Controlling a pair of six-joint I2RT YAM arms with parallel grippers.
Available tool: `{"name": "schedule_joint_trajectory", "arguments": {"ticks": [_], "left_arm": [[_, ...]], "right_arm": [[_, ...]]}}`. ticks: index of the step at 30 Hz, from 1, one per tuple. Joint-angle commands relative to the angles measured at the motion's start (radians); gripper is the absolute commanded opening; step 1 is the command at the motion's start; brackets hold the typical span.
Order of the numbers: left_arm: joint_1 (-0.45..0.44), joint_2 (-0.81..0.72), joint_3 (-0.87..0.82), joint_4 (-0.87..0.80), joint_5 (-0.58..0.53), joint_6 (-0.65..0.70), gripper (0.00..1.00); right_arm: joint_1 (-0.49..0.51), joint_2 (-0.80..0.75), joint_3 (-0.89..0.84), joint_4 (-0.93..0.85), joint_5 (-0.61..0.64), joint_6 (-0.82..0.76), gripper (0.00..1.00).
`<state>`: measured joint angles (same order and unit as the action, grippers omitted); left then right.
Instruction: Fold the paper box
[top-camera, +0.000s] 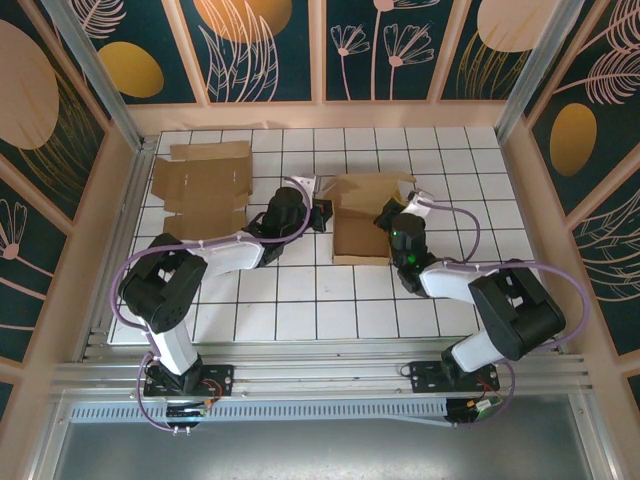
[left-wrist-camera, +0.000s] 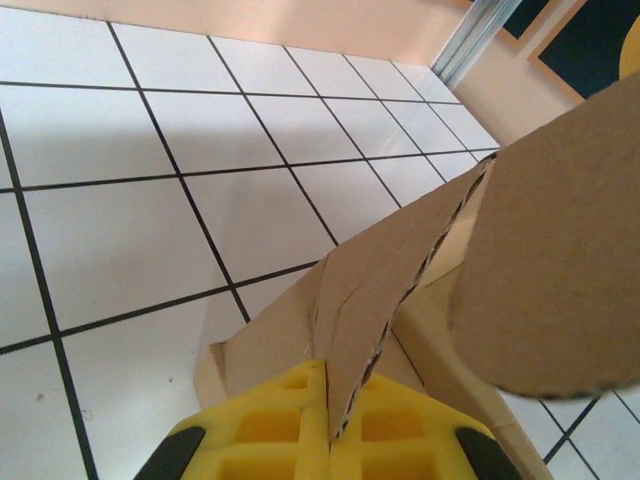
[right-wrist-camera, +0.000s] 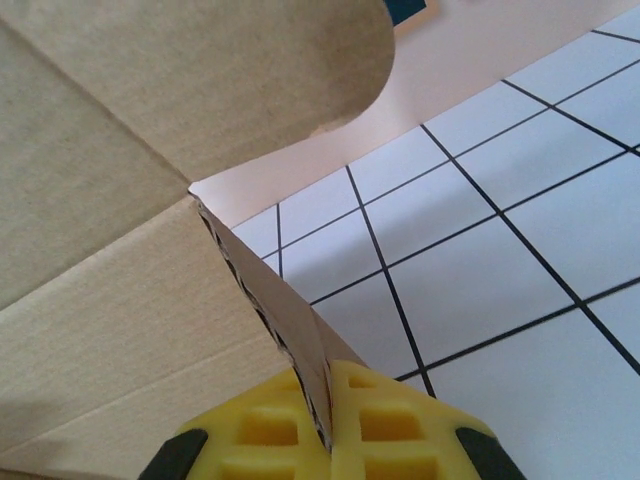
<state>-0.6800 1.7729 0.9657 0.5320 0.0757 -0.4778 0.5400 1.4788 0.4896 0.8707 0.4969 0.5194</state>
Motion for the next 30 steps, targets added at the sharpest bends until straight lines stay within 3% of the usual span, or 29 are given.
{"name": "schedule_joint_trajectory", "arguments": {"ticks": [1, 21, 30], "left_arm": [[-0.034, 0.015, -0.057, -0.098, 0.039, -0.06, 0.0], [-0.083, 0.009, -0.212, -0.095, 0.031, -0.142, 0.0], [-0.084, -0.053, -0.278, -0.093, 0.005, -0.146, 0.0]], "right_arm": [[0.037, 0.007, -0.094, -0.093, 0.012, 0.057, 0.0], [0.151, 0.002, -0.269, -0.036, 0.087, 0.116, 0.0], [0.21, -0.082, -0.31, -0.071, 0.104, 0.099, 0.16]]}}
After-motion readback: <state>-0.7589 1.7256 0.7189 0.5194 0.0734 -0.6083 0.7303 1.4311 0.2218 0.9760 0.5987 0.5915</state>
